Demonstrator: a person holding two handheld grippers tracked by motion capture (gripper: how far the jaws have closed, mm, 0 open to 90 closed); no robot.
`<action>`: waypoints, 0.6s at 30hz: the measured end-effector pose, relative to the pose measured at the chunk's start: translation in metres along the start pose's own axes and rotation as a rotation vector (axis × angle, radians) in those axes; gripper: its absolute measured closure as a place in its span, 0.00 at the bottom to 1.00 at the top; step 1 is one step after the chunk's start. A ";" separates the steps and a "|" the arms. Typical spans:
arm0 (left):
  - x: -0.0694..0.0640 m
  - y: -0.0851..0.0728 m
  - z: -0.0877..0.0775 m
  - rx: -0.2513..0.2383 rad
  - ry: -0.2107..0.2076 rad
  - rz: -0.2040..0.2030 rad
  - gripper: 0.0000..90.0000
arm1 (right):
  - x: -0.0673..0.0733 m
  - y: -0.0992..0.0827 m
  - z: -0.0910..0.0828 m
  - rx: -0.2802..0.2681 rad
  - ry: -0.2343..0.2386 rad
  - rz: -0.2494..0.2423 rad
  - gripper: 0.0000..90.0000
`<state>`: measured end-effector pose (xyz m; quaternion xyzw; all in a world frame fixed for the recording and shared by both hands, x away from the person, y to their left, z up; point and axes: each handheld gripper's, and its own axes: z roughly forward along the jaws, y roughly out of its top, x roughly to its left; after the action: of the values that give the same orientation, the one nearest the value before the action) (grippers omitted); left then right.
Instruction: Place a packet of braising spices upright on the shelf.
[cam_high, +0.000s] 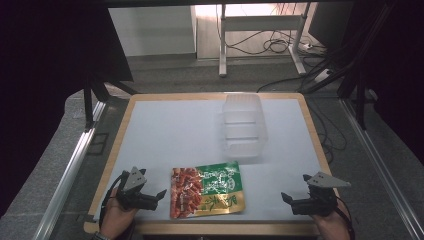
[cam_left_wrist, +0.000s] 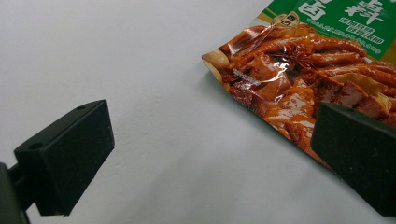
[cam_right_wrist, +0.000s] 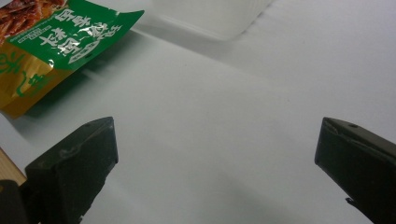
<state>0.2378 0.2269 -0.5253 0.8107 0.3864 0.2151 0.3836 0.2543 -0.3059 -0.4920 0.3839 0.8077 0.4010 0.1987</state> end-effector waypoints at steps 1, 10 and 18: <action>0.000 0.000 0.000 0.001 0.001 0.000 0.00 | 0.000 0.000 0.000 -0.003 0.001 -0.001 0.00; -0.002 0.000 0.002 0.006 0.001 0.004 0.00 | 0.007 0.003 0.006 0.001 0.013 -0.021 0.00; -0.001 0.000 0.002 0.018 -0.012 -0.012 0.00 | 0.012 0.005 0.011 0.004 0.028 -0.038 0.00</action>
<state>0.2386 0.2247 -0.5267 0.8131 0.3908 0.2046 0.3798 0.2557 -0.2891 -0.4944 0.3632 0.8184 0.4009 0.1940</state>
